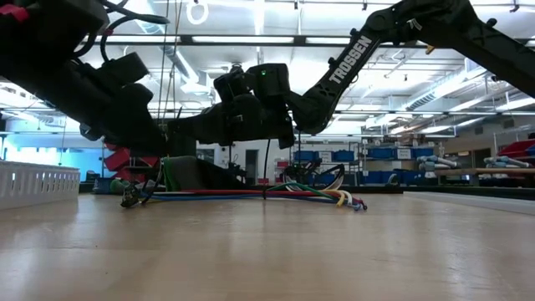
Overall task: Ziptie cables
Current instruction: Wrap the cables together using the black zip
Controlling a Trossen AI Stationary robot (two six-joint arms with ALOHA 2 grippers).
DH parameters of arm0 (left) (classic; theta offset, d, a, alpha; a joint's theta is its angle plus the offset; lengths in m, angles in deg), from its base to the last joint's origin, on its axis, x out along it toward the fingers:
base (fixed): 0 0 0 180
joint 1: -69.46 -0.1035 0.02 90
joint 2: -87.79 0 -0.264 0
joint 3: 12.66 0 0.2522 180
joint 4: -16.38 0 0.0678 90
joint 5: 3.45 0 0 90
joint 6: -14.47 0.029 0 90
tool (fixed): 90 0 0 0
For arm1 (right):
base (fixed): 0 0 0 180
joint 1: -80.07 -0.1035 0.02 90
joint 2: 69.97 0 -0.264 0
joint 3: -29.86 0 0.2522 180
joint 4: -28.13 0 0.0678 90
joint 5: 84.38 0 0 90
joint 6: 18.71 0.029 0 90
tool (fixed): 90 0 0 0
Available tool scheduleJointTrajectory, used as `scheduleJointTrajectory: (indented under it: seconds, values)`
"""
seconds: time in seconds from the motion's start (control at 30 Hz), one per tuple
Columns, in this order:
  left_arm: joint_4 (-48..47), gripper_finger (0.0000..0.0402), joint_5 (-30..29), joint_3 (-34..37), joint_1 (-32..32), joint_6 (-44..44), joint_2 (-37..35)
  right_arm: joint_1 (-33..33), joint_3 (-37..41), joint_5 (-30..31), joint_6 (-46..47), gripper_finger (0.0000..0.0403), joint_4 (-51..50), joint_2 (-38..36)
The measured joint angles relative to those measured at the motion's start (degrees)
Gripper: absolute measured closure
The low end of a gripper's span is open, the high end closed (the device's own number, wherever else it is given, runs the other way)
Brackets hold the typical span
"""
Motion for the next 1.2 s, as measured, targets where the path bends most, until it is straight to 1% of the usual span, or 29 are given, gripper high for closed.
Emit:
scheduleJointTrajectory:
  seconds: [0.33,0.73,0.9,1.2]
  values:
    - [1.38,0.0306,1.68,-0.02,-1.24,-0.48,3.71,-0.02,0.0,1.16,0.92,0.0403,0.76,0.0]
    - [2.28,0.0308,2.23,-0.02,-1.29,-0.23,3.74,-0.04,0.0,0.92,1.36,0.0403,1.32,0.0]
    - [2.28,0.0308,3.71,-0.02,-1.29,-0.42,3.74,-0.07,0.0,0.89,1.36,0.0403,1.36,0.0]
    - [2.15,0.0308,3.68,-0.02,-1.29,-1.02,3.76,-0.07,0.0,0.83,1.88,0.0403,1.44,-0.13]
